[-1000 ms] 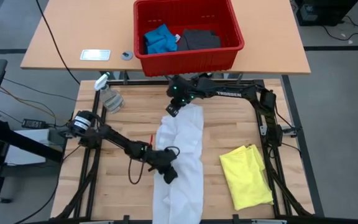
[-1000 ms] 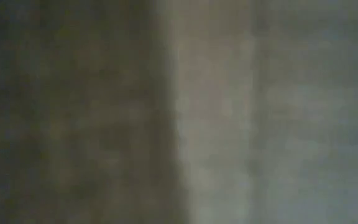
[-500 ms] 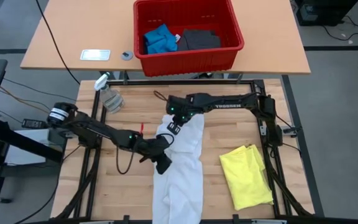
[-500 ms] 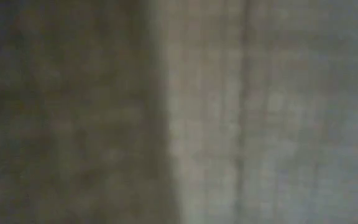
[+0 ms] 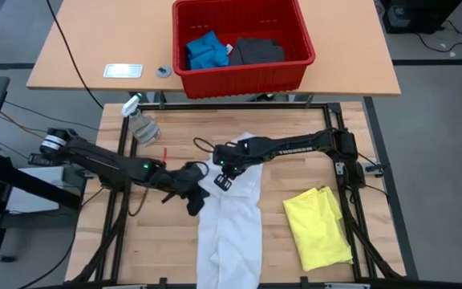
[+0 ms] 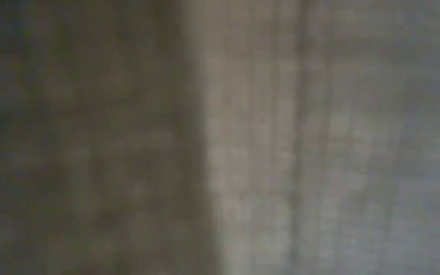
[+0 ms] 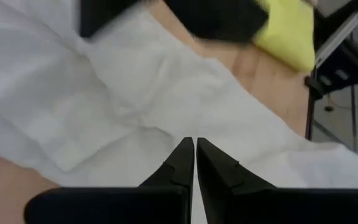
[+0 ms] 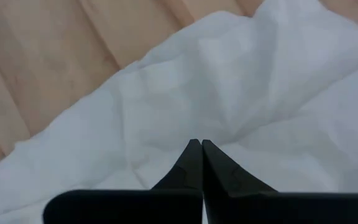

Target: Fold Laundry from Bin

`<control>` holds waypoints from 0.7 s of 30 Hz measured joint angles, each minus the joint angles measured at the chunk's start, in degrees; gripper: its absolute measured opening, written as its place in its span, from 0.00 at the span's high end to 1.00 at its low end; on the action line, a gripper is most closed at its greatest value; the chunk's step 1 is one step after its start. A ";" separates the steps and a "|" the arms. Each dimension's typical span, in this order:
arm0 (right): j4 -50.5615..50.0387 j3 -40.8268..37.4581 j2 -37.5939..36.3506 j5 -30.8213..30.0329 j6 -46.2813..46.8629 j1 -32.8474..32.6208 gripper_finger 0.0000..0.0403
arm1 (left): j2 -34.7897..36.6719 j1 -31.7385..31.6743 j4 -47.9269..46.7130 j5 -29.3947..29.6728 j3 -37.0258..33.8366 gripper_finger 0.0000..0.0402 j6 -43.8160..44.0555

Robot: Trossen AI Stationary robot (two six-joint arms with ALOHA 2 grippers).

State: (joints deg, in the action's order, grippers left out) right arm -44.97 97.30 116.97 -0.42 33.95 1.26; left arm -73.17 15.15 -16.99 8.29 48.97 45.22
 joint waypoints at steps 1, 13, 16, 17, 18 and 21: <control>0.05 -0.14 0.00 -0.02 0.70 -0.47 1.00 | 1.56 0.19 0.21 0.86 -0.89 0.94 0.01; 8.07 -2.69 -0.09 -1.22 11.65 -10.97 1.00 | 15.00 3.31 29.12 1.92 -25.88 0.94 9.97; 9.54 -2.70 -0.09 -3.68 15.20 -13.06 1.00 | 15.12 4.36 32.25 1.91 -27.31 0.94 10.23; 9.80 -2.69 -0.09 -4.61 16.42 -13.64 1.00 | 15.08 4.71 32.35 1.89 -27.34 0.94 9.88; 9.82 -2.69 -0.09 -5.67 17.61 -14.18 1.00 | 15.08 4.99 32.29 1.89 -27.41 0.94 9.17; 8.83 -2.71 -0.09 -9.32 21.01 -15.74 1.00 | 15.08 5.77 32.16 1.18 -27.43 0.94 7.69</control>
State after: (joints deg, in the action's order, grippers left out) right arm -36.15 94.59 116.88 -9.74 54.95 -14.47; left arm -58.08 20.92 15.16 9.47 21.54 52.91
